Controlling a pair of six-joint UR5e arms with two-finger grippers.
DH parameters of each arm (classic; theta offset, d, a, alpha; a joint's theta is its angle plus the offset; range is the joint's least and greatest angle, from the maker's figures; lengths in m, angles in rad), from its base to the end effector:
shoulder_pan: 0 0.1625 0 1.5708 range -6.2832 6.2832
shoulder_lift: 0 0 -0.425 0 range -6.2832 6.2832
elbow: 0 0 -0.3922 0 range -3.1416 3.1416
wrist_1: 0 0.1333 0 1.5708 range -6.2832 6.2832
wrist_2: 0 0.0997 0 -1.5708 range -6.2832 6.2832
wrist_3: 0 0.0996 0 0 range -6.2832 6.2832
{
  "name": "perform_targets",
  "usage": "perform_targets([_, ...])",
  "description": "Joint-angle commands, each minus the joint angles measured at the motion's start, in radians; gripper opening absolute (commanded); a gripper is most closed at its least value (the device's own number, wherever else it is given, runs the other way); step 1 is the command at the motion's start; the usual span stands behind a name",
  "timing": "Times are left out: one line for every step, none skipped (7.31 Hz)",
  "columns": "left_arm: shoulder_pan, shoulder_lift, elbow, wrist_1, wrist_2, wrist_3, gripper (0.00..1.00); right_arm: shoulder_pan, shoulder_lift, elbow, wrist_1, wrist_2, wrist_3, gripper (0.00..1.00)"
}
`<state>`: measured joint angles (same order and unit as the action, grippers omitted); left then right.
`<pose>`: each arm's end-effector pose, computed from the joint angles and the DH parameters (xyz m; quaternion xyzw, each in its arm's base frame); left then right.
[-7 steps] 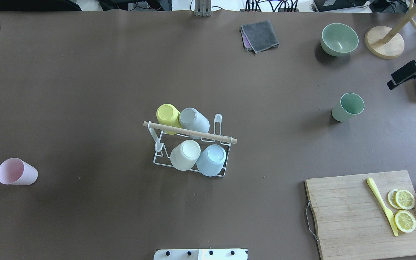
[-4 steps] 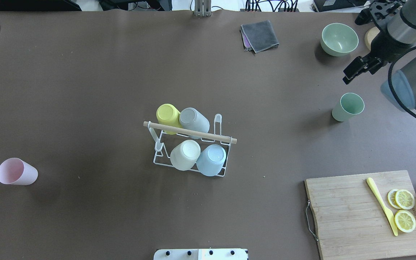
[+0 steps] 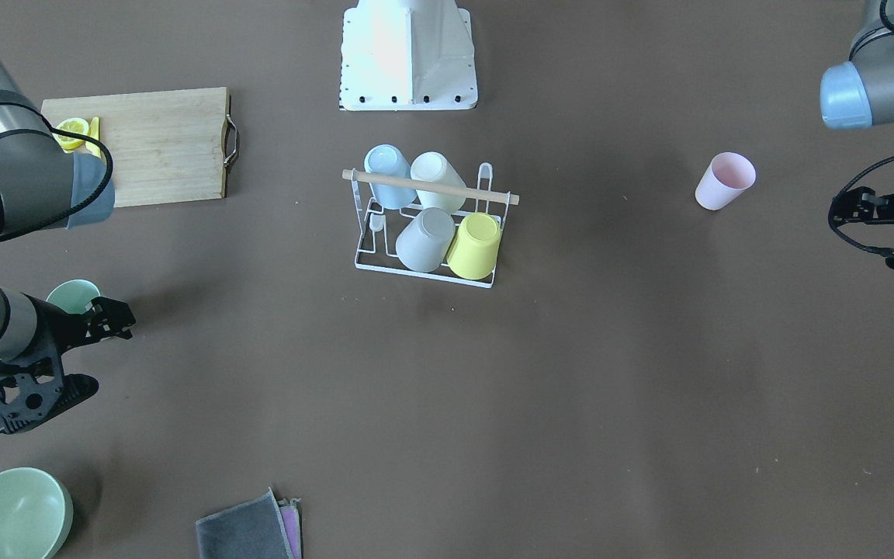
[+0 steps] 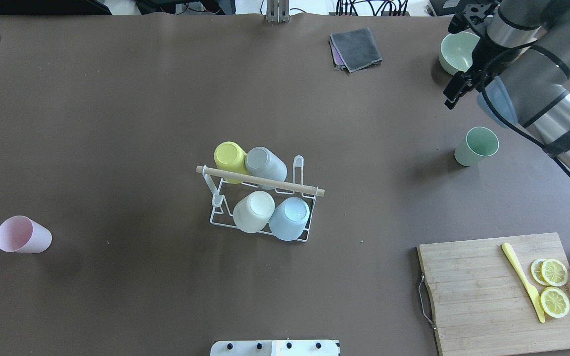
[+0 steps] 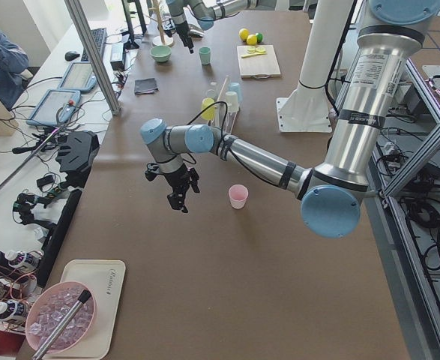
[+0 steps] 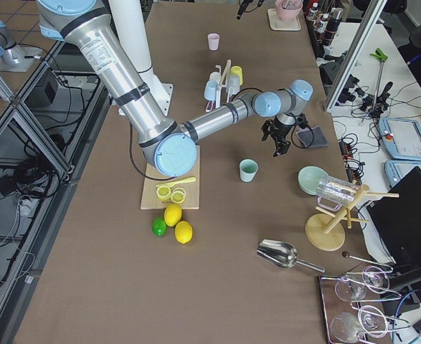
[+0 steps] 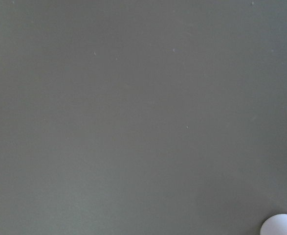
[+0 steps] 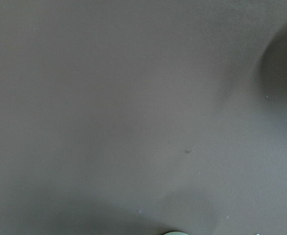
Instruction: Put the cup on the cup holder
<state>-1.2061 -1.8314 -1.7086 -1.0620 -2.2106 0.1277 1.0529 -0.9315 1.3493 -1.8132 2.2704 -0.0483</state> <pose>0.1312 -0.5507 0.5114 -0.0891 0.3056 0.2142 0.9235 -0.2981 -0.6629 0.4021 0.0006 -0.3512 -0.2902 0.8902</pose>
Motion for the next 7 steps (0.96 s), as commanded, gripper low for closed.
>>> perform_targets([0.105,-0.055,-0.006,0.190,0.023,0.001,0.99,-0.036,0.071,-0.041,-0.173,-0.093,-0.169,1.00])
perform_targets([0.147,-0.089,-0.003,0.256,0.032,0.001,0.99,-0.074,0.069,-0.044,-0.198,-0.142,-0.173,1.00])
perform_targets([0.163,-0.100,-0.003,0.292,0.034,0.001,0.99,-0.092,0.069,-0.058,-0.202,-0.196,-0.188,1.00])
perform_targets([0.209,-0.117,0.007,0.328,0.043,0.000,0.99,-0.094,0.088,-0.108,-0.234,-0.244,-0.249,1.00])
perform_targets([0.258,-0.135,0.010,0.330,0.131,0.000,0.99,-0.099,0.135,-0.187,-0.257,-0.265,-0.281,1.00])
perform_targets([0.291,-0.149,0.007,0.333,0.167,0.007,0.99,-0.118,0.157,-0.243,-0.253,-0.270,-0.282,1.00])
perform_targets([0.321,-0.167,0.012,0.355,0.169,0.012,0.99,-0.134,0.183,-0.298,-0.247,-0.270,-0.280,1.00])
